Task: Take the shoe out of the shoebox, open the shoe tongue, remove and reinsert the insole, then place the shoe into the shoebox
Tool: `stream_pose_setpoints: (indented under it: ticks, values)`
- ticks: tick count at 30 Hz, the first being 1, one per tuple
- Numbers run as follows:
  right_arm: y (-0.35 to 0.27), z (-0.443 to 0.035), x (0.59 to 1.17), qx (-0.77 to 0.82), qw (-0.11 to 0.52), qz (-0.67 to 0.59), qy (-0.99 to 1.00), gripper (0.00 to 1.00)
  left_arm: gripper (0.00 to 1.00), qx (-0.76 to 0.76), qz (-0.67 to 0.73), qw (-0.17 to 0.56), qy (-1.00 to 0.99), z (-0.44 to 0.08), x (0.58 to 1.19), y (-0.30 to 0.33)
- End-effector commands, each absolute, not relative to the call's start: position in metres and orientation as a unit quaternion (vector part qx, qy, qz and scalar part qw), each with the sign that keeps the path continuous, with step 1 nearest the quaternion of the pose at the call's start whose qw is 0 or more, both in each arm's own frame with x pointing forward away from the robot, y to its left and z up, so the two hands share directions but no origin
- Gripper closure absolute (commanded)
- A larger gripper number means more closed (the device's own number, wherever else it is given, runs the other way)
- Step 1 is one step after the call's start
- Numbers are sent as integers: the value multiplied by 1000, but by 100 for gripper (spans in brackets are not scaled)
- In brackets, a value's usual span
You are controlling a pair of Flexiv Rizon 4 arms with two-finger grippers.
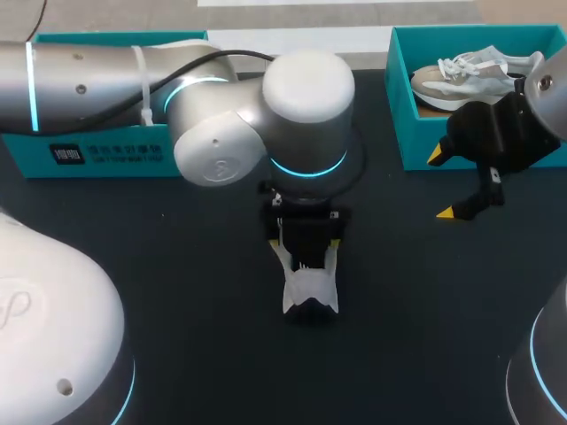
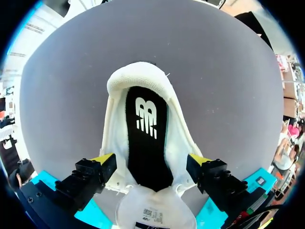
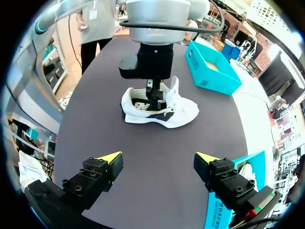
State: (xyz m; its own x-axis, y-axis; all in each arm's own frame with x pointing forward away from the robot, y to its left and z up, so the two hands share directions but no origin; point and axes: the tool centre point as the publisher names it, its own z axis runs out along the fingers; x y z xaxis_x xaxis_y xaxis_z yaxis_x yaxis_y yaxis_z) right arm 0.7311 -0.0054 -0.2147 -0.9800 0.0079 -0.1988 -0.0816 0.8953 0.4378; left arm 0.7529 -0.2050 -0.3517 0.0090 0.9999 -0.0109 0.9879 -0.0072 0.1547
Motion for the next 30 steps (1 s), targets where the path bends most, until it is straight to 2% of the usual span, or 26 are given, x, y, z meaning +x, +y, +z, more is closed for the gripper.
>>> stream_pose_setpoints:
  ticks: [1, 30]
  values:
    - [-4, -216, 732, -18, 98, 226, 969, 0, 0, 707, 51, 57, 703, -354, 756, -204]
    - [-4, -216, 732, -18, 98, 226, 969, 0, 0, 684, 60, 73, 724, -312, 816, -201]
